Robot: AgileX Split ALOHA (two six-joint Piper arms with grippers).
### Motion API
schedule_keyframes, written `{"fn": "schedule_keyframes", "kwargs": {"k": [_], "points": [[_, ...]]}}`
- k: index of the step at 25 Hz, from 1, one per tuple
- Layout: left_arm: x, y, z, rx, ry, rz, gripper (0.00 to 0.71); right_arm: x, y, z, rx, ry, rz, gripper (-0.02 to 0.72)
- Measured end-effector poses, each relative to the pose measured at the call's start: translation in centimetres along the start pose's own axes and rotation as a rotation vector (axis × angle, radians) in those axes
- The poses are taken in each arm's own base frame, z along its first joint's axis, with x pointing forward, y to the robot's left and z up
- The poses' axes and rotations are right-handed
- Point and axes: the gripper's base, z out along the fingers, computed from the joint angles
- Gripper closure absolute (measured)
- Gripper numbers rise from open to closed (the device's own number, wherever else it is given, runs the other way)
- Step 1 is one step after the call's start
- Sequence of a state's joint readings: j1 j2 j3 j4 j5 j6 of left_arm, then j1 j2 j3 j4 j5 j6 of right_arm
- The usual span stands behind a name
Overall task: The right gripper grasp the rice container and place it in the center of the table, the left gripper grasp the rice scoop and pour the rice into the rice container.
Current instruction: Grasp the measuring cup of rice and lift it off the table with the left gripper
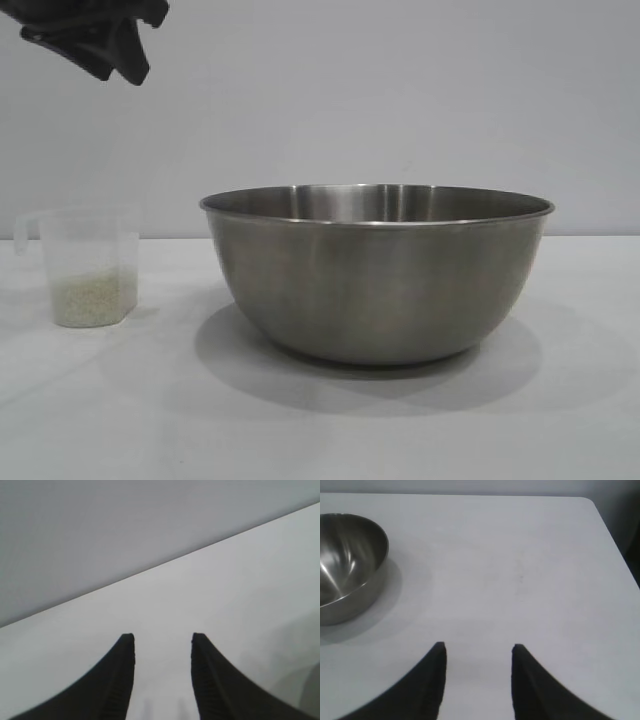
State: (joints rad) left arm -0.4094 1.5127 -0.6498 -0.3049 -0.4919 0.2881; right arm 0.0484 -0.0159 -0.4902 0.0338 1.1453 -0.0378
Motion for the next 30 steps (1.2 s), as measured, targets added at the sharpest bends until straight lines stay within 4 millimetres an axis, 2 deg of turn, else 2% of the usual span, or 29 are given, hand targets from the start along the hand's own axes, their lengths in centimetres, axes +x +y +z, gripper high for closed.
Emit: {"fn": "schedule_keyframes", "kwargs": {"k": [4,9,16,22,30], "points": [[2.6,0.2,-2.8,0.015,-0.045,-0.061,0.485,0.0,0.0,0.0,0.0,0.0,0.0,0.441],[6.2,0.7,-5.6,-0.001,-0.051,-0.052,0.485,0.0,0.0,0.0,0.0,0.0,0.0,0.441],[8.4,1.2,-7.9,-0.023,-0.086,-0.035,0.485,0.0,0.0,0.0,0.0,0.0,0.0,0.441],[10.3,1.2,-7.2,-0.039,-0.01,-0.029,0.485,0.0,0.0,0.0,0.0,0.0,0.0,0.441],[14.6,1.3,-5.9,-0.087,0.144,-0.111,0.485,0.0,0.0,0.0,0.0,0.0,0.0,0.441]]}}
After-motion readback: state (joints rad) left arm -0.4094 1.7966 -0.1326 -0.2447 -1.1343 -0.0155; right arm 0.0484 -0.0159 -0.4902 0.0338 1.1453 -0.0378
